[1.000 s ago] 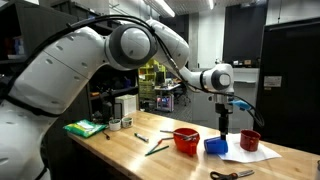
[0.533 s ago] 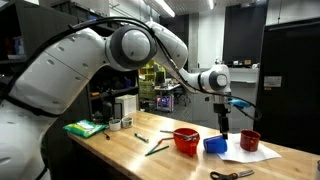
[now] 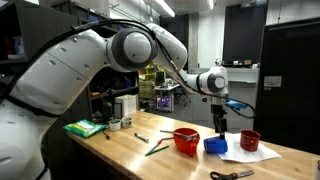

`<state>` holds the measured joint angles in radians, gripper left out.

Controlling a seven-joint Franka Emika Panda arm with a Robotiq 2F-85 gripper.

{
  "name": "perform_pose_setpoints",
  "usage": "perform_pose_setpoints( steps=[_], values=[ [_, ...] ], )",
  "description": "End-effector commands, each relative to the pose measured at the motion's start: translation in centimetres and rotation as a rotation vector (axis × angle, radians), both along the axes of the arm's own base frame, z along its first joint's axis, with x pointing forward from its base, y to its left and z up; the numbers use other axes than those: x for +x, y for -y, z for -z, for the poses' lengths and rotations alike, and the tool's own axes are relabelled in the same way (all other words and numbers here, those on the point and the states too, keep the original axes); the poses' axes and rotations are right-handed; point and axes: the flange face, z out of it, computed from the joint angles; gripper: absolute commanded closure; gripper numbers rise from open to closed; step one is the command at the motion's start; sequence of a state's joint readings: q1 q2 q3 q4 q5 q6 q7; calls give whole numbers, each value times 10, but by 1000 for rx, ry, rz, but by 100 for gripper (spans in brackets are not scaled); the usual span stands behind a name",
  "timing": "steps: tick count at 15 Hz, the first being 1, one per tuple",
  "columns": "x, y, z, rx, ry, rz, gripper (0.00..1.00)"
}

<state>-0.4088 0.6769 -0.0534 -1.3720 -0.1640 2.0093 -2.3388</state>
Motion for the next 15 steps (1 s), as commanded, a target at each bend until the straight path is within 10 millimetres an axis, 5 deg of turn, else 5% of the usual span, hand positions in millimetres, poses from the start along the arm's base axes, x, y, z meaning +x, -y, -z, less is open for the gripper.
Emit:
perform_pose_setpoints(
  steps=[1, 15],
  values=[
    [0, -11, -5, 31, -1, -51, 0],
    [-4, -16, 20, 38, -84, -16, 0]
  ],
)
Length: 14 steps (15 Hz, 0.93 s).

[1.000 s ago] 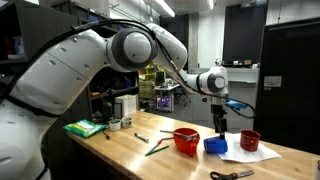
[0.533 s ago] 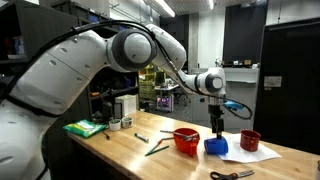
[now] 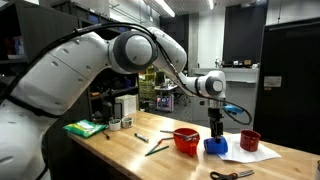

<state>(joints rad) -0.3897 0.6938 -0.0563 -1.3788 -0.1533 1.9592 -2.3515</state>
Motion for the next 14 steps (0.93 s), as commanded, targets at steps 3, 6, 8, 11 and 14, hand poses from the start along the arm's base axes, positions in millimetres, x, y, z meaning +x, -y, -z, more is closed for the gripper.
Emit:
perform_pose_setpoints(
  steps=[3, 6, 8, 11, 14],
  values=[
    [-3, -1, 6, 3, -29, 0, 0],
    [-3, -2, 10, 5, -32, -2, 0],
    [-3, -1, 13, 6, -29, -7, 0],
    [-3, 0, 20, 6, -30, -20, 0],
    [-4, 0, 25, 10, -37, -21, 0]
  ],
)
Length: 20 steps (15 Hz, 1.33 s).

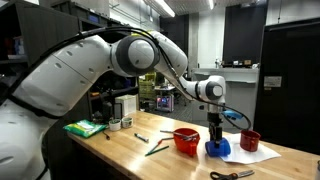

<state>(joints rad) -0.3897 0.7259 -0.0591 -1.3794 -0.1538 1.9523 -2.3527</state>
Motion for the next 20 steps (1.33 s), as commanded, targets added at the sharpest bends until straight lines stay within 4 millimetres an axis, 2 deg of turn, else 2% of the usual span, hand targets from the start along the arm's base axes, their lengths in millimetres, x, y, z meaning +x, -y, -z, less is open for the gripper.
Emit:
perform_pose_setpoints(
  steps=[1, 8, 10, 13, 20],
  values=[
    [-1, -2, 2, -2, -1, -23, 0],
    [-2, -1, 9, -4, -9, -41, 0],
    [-3, -1, 10, -2, -9, -44, 26],
    [-3, -1, 8, -1, -6, -47, 46],
    [-2, 0, 4, 16, -2, -52, 46]
  ],
)
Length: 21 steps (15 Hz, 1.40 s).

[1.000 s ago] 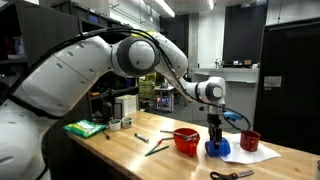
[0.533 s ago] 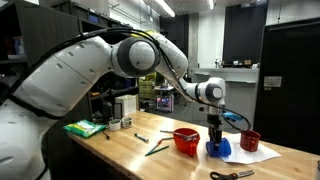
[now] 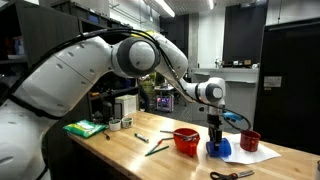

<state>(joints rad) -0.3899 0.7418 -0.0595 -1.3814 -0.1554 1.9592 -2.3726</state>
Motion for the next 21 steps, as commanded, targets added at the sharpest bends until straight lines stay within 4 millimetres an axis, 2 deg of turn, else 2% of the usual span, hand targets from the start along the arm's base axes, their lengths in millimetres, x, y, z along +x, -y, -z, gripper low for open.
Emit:
perform_pose_setpoints(
  steps=[1, 11, 16, 21],
  values=[
    [-1, 0, -11, 12, 13, -29, 46],
    [9, 3, -59, 51, 50, 0, 46],
    [2, 12, -69, 179, 20, 23, 46],
    [-9, 31, -76, 299, 1, 59, 46]
  ],
)
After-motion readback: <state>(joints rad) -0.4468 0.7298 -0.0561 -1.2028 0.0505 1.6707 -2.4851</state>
